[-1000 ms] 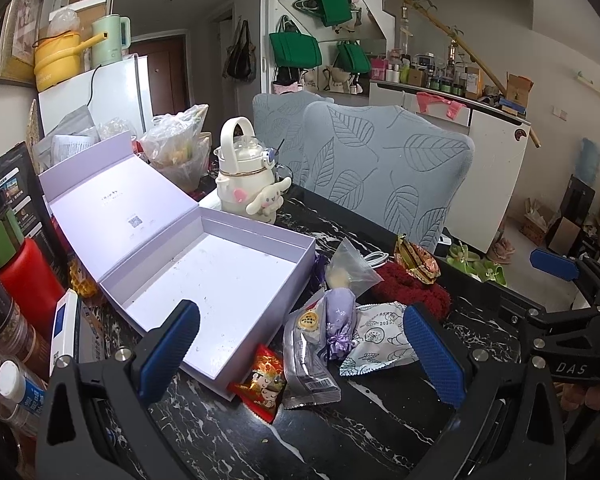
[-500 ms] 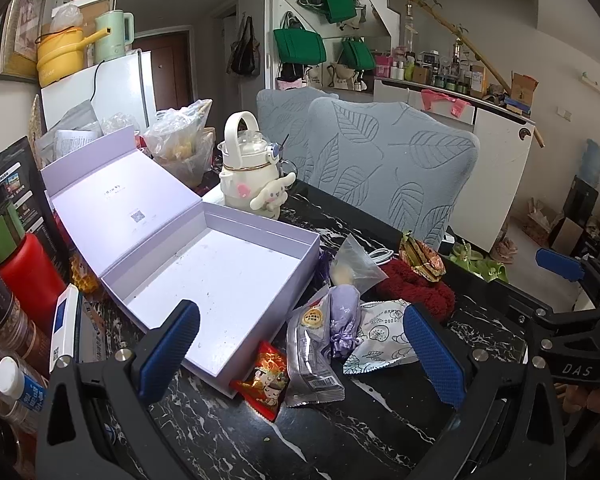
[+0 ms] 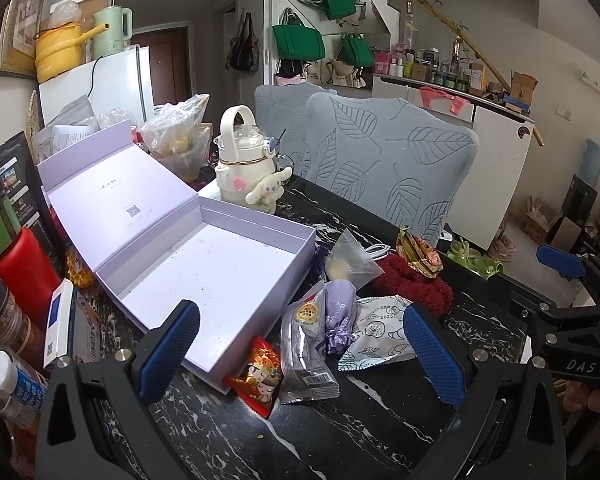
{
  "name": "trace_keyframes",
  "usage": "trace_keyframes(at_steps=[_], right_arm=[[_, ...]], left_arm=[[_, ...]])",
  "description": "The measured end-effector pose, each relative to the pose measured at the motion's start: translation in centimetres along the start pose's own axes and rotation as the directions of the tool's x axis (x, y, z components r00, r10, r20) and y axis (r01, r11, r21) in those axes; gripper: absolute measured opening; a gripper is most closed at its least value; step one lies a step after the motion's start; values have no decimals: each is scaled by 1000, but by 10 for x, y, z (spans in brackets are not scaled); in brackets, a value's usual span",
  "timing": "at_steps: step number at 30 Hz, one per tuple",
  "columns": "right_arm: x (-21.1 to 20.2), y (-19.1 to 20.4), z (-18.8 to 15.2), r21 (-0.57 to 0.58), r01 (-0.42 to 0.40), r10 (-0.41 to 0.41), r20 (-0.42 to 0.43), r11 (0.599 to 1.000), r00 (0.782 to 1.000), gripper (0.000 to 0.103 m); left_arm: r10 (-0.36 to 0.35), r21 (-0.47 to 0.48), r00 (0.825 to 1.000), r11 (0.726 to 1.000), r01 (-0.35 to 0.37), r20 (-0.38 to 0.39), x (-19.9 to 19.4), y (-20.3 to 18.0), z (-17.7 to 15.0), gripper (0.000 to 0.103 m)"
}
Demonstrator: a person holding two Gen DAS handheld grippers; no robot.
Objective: Organize soft objects
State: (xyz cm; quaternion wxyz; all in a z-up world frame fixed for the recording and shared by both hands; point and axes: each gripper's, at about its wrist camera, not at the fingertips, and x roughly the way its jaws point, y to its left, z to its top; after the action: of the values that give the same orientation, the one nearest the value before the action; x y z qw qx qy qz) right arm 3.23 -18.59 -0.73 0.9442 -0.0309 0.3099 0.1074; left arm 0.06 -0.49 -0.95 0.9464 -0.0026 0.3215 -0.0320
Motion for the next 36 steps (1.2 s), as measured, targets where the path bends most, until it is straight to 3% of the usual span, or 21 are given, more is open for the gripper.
trace_keyframes(at_steps=[15, 28, 36], right_arm=[[2, -10, -3, -8, -39, 39, 7, 999, 999, 103], [23, -22, -25, 0, -147, 147, -18, 989, 989, 103], [50, -17, -40, -7, -229, 228, -69, 973, 971, 103]], left_arm=[[47, -56, 999, 997, -48, -20, 6, -6, -12, 103], [67, -157, 994, 984, -80, -83, 22, 6, -44, 103], [72, -200, 989, 975, -98, -130, 44, 17, -61, 103]])
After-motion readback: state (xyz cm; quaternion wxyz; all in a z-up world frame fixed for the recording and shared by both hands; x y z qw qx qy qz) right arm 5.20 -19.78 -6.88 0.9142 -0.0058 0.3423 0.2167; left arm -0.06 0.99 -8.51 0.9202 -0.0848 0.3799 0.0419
